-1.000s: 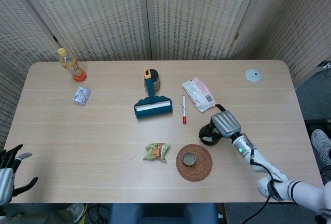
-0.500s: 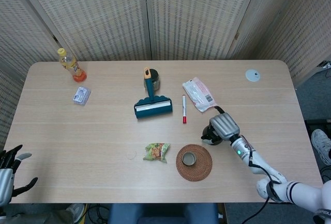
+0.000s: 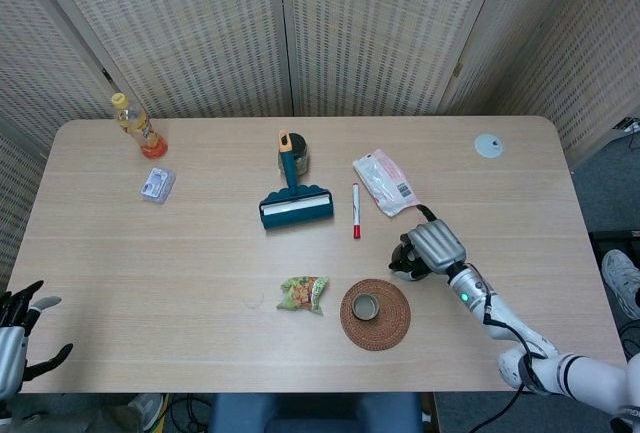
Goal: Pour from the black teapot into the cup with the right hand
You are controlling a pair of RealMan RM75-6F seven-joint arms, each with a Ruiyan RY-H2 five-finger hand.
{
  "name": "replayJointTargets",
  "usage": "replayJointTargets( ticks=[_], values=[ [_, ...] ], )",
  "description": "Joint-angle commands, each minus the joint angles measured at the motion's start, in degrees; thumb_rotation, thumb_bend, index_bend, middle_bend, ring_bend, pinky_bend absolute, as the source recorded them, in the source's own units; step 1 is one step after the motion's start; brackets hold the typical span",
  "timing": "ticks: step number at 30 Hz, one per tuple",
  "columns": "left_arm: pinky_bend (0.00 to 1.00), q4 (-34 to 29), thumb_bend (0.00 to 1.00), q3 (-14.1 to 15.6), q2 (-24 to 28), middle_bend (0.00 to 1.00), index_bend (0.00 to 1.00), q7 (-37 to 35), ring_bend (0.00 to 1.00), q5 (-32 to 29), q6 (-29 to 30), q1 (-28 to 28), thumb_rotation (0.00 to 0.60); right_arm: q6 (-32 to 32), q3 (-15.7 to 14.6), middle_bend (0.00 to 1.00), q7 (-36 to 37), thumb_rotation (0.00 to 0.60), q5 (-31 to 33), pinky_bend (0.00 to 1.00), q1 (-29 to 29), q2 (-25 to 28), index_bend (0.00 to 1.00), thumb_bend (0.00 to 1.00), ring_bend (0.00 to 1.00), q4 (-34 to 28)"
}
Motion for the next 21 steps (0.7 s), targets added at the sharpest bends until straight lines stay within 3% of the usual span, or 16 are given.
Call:
replayJointTargets(
  ticks=[1,4,11,17,19,21],
  values=[
    [0.04,0.0,0.18,0.0,0.0,0.1,0.28,0.0,0.12,0.0,0.0,0.0,0.6,0.1,0.1,0.53,-0.1,0.361,0.0,0.06,-0.1,0.2,0.53,0.0,0.44,-0.3],
    [0.04,0.1,0.18,-0.1,0.0,0.1,0.28,-0.1,0.12,0.0,0.1,0.0,0.6,0.1,0.1,0.44,-0.2,0.362,0.1,0.06,-0.1,0.6,0.43,0.0,0.36,-0.9],
    [0.04,0.0,0.18,-0.2,0.1,0.1,0.28,-0.2,0.12,0.1,0.2,-0.1,0.6,2.7,0.3,0.14,-1.2,0.355,-1.1,0.03,-0.7,0.7,0.14,0.0,0.06,-1.8],
    [0.04,-0.1,0.18,-0.3,0.2,0.1,0.28,-0.2,0.12,0.2,0.2,-0.2,0.6,5.7,0.9,0.09,-2.4,0.359,-1.6,0.02,-1.8,2.1,0.06,0.0,0.01,-4.0],
    [0.04,-0.1,0.18,-0.4,0.3,0.1,0.28,-0.3,0.12,0.2,0.2,-0.4,0.6,7.8,1.1,0.11,-4.3,0.445,-1.4,0.02,-2.7,2.7,0.06,0.0,0.01,-5.1],
    [0.04,0.0,0.18,-0.5,0.3,0.1,0.28,-0.4,0.12,0.2,0.1,-0.5,0.6,11.4,1.2,0.16,-7.1,0.589,-2.1,0.03,-3.9,2.8,0.06,0.0,0.02,-5.5]
  ],
)
